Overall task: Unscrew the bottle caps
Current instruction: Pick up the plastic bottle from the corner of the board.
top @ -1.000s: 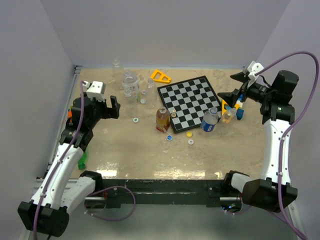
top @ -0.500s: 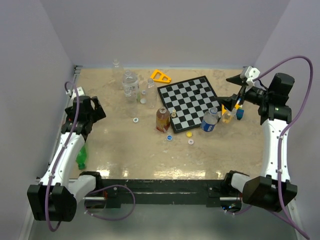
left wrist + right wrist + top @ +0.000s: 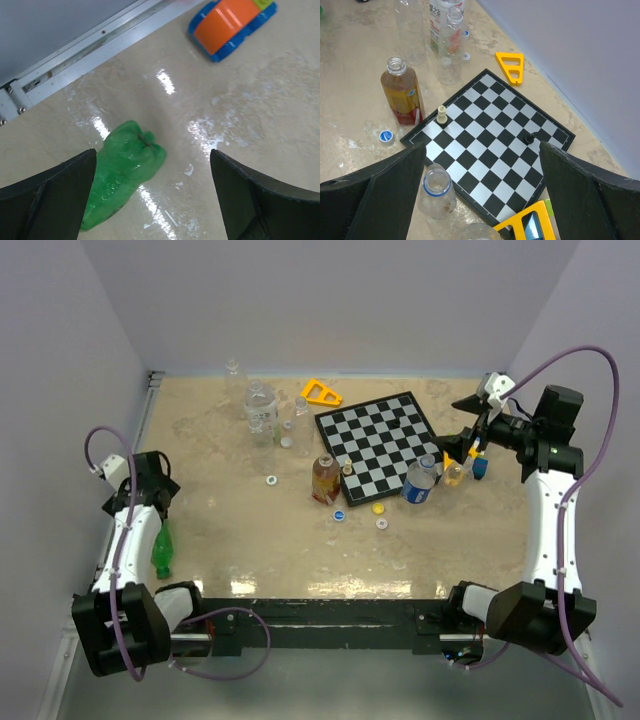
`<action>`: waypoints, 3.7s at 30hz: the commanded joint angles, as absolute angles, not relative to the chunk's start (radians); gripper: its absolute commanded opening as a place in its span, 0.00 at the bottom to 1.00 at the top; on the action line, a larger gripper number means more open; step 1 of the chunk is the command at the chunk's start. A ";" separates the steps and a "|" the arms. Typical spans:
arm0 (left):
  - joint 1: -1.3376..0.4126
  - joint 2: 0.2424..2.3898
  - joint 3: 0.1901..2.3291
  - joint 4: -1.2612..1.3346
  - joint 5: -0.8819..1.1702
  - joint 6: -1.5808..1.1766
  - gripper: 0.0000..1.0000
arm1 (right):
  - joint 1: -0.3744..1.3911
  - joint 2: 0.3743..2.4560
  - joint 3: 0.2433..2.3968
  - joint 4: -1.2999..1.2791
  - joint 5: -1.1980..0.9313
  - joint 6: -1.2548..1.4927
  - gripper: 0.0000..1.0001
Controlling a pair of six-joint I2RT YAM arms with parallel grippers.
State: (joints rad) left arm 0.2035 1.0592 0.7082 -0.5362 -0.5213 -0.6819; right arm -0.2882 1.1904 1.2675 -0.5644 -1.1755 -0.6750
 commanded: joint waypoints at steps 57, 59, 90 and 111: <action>0.140 0.915 0.802 -0.855 -0.159 -0.989 1.00 | -0.158 1.160 1.213 -0.640 -1.126 -0.873 0.98; 0.140 0.855 0.815 -0.941 -0.160 -1.109 1.00 | -0.152 1.158 1.206 -0.637 -1.126 -0.873 0.98; 0.222 1.038 0.603 -0.851 -0.176 -1.399 1.00 | -0.147 1.192 1.177 -0.681 -1.126 -0.943 0.98; 0.245 1.123 0.577 -0.733 -0.123 -1.293 0.28 | -0.147 1.193 1.215 -0.753 -1.124 -0.985 0.98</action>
